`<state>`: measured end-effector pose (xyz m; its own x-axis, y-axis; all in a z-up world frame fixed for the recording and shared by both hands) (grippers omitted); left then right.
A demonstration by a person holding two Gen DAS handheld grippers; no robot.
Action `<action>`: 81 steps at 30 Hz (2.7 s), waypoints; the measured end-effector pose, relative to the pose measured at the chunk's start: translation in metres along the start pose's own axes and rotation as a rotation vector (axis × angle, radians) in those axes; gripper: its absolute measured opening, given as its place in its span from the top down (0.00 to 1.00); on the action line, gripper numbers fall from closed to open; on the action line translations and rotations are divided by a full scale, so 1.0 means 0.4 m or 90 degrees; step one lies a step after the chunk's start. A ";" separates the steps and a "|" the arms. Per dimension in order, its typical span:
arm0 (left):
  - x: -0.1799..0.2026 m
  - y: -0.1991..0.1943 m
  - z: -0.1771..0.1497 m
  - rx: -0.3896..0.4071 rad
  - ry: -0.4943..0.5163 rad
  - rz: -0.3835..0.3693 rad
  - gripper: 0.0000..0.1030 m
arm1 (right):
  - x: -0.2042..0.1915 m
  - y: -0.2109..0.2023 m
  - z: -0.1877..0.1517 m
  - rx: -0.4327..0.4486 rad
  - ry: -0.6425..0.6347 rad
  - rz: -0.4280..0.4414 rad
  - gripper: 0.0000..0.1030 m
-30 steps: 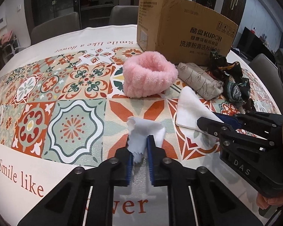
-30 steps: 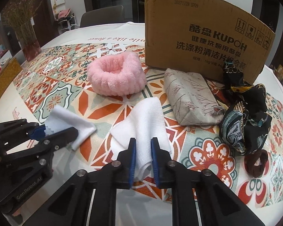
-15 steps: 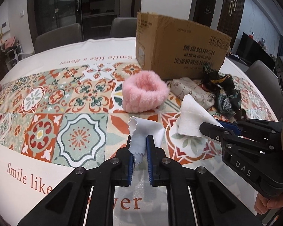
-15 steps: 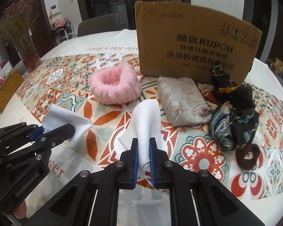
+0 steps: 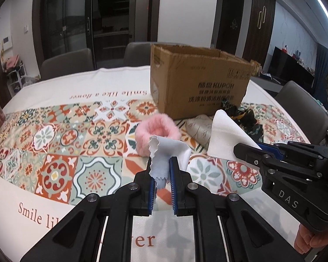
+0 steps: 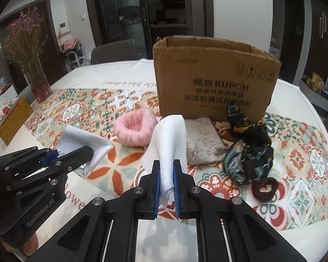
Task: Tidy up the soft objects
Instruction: 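Lift both white cloths and carry them over the cardboard box, then lower both white cloths into the box and open both tools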
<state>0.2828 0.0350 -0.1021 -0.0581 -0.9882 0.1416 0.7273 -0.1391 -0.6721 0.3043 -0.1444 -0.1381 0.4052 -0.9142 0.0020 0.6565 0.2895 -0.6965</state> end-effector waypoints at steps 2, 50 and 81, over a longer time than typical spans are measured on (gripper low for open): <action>0.008 -0.009 0.010 0.009 0.003 -0.004 0.87 | 0.002 -0.014 0.006 0.009 0.002 -0.004 0.89; 0.197 -0.111 0.344 0.202 0.061 -0.068 0.87 | 0.166 -0.232 0.238 0.209 0.051 -0.066 0.88; 0.250 0.053 0.533 0.155 0.083 -0.047 0.86 | 0.305 -0.127 0.437 0.175 0.016 -0.099 0.88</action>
<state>0.4382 -0.0530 0.0528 -0.1927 -0.9781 0.0785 0.8597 -0.2068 -0.4671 0.4319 -0.2211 0.0230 0.2738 -0.9590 0.0732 0.8577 0.2090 -0.4697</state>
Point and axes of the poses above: each gripper's, at about its wrist camera, not at the fingertips, and y roughly the way its jaws point, x to its right, z to its top, the point moved 4 cm from there along y, roughly the way its jaws point, and after that the axes turned 7 degrees about -y, right-handed, at the moved point
